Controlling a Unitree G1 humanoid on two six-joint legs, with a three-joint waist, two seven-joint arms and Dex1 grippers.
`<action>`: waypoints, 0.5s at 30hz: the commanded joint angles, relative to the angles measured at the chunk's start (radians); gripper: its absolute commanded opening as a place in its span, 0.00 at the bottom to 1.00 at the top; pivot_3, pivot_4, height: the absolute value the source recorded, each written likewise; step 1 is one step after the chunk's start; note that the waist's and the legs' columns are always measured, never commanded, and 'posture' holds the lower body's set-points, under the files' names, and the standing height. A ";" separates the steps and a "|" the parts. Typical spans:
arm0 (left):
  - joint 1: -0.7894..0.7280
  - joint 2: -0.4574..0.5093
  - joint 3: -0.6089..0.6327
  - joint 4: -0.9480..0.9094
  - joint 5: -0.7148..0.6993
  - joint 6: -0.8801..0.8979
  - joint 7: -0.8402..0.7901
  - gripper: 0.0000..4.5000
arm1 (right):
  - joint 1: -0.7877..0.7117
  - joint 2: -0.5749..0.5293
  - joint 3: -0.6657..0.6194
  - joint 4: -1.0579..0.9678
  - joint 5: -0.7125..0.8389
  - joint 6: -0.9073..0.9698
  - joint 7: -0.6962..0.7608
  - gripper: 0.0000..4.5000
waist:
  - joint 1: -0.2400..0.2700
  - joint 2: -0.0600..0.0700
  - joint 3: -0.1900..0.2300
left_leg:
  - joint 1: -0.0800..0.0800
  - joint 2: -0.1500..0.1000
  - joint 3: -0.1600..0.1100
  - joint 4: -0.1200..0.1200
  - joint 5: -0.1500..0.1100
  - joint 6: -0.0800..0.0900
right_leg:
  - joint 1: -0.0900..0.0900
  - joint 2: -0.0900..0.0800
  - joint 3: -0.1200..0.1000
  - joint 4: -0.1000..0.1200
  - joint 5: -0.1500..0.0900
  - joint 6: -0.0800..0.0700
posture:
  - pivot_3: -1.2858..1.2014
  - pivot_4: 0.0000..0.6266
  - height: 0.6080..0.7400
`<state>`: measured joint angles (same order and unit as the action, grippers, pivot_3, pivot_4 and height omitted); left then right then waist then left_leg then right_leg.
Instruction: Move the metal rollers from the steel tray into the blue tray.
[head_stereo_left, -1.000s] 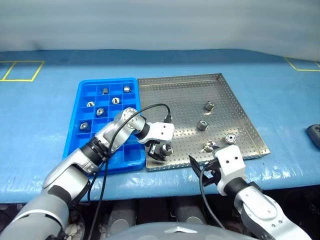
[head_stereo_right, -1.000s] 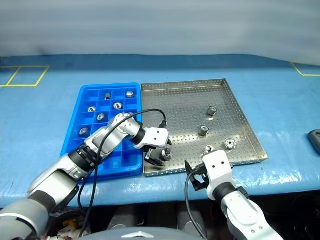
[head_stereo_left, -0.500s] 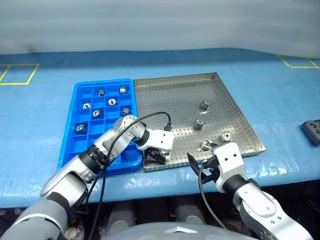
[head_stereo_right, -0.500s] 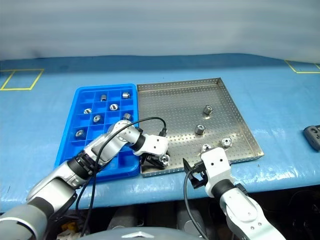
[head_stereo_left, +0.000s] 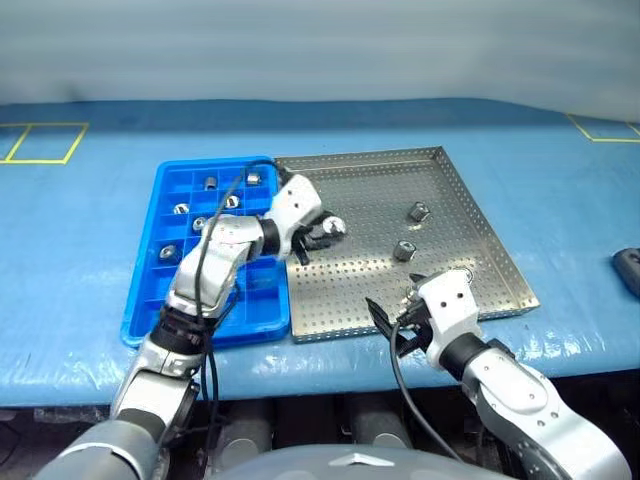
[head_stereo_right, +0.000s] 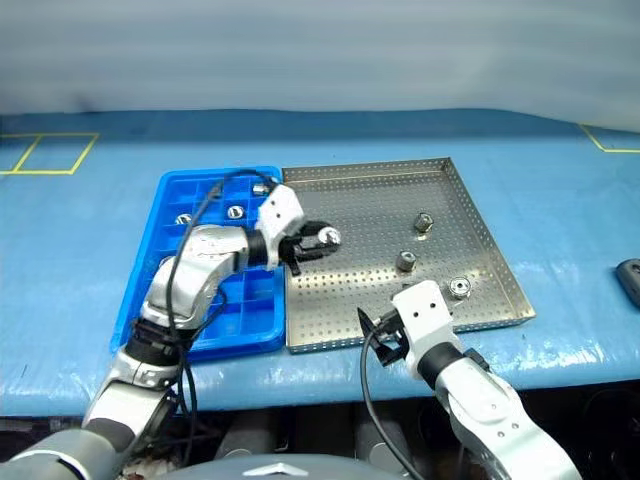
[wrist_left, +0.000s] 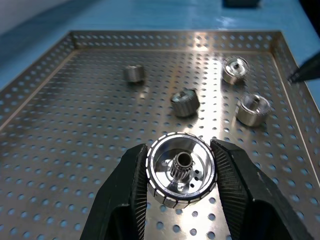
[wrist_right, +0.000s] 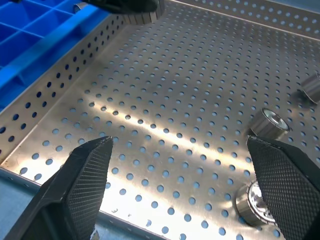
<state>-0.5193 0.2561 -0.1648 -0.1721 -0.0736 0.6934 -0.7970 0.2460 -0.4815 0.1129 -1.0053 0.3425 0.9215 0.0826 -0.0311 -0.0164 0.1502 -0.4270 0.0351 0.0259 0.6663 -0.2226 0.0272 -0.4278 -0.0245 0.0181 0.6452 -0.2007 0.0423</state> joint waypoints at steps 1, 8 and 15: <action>0.071 -0.021 0.121 -0.176 -0.035 0.061 0.136 0.37 | -0.082 -0.012 0.013 0.004 0.015 0.015 0.048 1.00 | 0.009 0.000 0.000 | 0.000 0.000 0.000 0.000 0.000 0.000 | 0.000 0.000 0.000 0.000 0.000 0.000 | 0.55 0.24 1.00; 0.263 0.045 0.216 -0.425 -0.024 0.156 0.275 0.37 | -0.321 -0.013 0.145 0.147 0.005 0.007 0.164 1.00 | 0.061 -0.002 0.001 | 0.001 0.000 0.000 0.000 0.000 0.000 | 0.001 0.000 0.000 0.000 0.000 0.000 | 0.61 0.24 1.00; 0.416 0.092 0.250 -0.540 -0.006 0.240 0.387 0.37 | -0.472 0.033 0.271 0.293 -0.035 -0.070 0.254 1.00 | 0.121 -0.003 0.001 | -0.001 -0.005 -0.002 -0.001 0.000 0.000 | 0.001 -0.001 -0.002 -0.002 0.000 0.000 | 0.66 0.24 1.00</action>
<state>-0.1077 0.3424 0.0709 -0.6485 -0.0854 0.9199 -0.4323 -0.2096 -0.4561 0.3732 -0.7127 0.3187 0.8905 0.3152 0.0895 -0.0192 0.1515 -0.4277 0.0298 0.0237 0.6657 -0.2225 0.0271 -0.4272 -0.0259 0.0157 0.6435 -0.2007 0.0419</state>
